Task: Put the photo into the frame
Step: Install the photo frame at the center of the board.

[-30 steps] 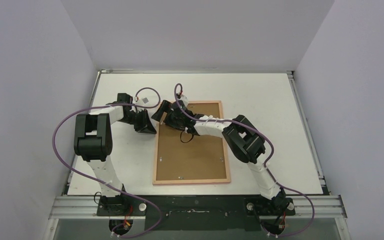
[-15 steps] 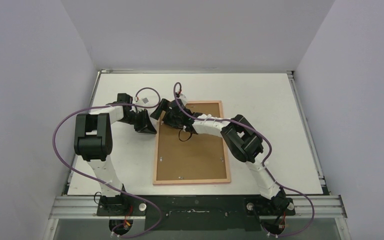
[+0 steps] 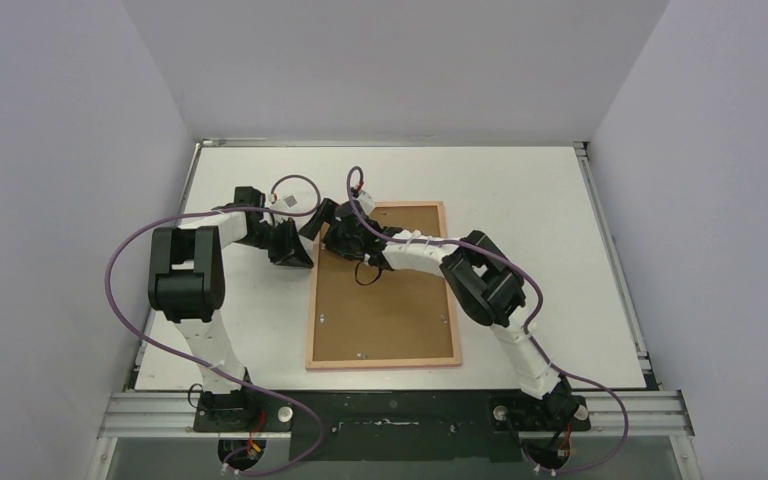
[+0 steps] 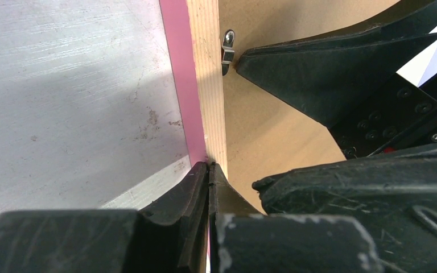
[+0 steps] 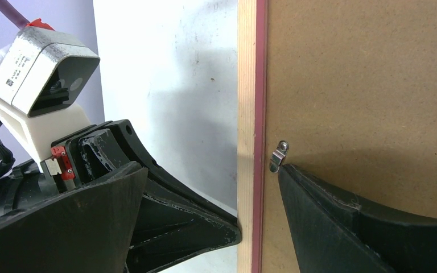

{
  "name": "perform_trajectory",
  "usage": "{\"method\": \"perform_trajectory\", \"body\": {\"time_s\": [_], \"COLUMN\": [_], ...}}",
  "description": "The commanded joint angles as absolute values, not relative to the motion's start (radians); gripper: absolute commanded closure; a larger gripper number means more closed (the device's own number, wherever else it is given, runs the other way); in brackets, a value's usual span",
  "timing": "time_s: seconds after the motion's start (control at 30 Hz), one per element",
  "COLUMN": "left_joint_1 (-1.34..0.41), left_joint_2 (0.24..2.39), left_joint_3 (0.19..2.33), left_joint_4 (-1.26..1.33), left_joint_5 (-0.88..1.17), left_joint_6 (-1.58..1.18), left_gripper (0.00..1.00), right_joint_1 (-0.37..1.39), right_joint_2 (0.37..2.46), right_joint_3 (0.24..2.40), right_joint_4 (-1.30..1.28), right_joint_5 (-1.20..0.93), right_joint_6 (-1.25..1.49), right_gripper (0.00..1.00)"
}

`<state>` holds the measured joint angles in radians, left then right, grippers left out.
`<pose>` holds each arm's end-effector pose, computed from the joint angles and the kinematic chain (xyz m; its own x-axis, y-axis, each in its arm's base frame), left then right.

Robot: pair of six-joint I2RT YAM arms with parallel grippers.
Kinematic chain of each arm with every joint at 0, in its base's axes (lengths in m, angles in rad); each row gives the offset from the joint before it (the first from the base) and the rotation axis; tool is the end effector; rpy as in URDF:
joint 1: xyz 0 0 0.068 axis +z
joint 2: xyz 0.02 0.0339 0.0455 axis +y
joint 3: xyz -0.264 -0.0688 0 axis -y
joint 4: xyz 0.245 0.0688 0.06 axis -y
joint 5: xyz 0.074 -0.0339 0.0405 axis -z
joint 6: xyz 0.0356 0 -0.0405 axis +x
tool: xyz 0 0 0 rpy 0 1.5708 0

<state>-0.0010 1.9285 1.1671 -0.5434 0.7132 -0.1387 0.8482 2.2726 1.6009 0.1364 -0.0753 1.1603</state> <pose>0.3577 -0.0236 0.1378 -0.9794 -0.1036 -0.1731 0.0377 0.7490 -0.6615 0.3377 0.3871 0.1538 -0.8597 0.4075 -0.3081 -0.0062 0.5946 0.8040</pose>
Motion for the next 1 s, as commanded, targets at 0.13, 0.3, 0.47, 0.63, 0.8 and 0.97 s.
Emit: {"method": "perform_trajectory", "body": {"time_s": [0.13, 0.3, 0.47, 0.63, 0.8, 0.97], "left_joint_1": [-0.006, -0.008, -0.012, -0.015, -0.015, -0.015], "left_joint_2": [1.94, 1.94, 1.944, 1.943, 1.947, 1.952], "left_joint_3": [1.154, 1.151, 1.144, 1.142, 1.141, 1.137], "left_joint_4": [-0.505, -0.503, -0.496, -0.498, -0.5, -0.499], "left_joint_5": [0.716, 0.718, 0.721, 0.72, 0.724, 0.728], "left_joint_6": [-0.127, -0.126, -0.126, -0.12, -0.114, -0.109], "left_gripper": [1.0, 1.0, 1.0, 1.0, 1.0, 1.0], "right_joint_1": [0.872, 0.873, 0.88, 0.885, 0.886, 0.887], "right_joint_2": [2.291, 2.284, 2.281, 2.276, 2.279, 2.285], "right_joint_3": [1.615, 1.588, 1.589, 1.594, 1.595, 1.589], "right_joint_4": [0.098, 0.109, 0.11, 0.099, 0.111, 0.144], "right_joint_5": [-0.043, -0.033, -0.021, 0.01, 0.05, 0.061], "right_joint_6": [1.205, 1.256, 1.299, 1.31, 1.313, 1.324], "right_gripper": [0.1, 0.1, 0.1, 0.1, 0.1, 0.1]}}
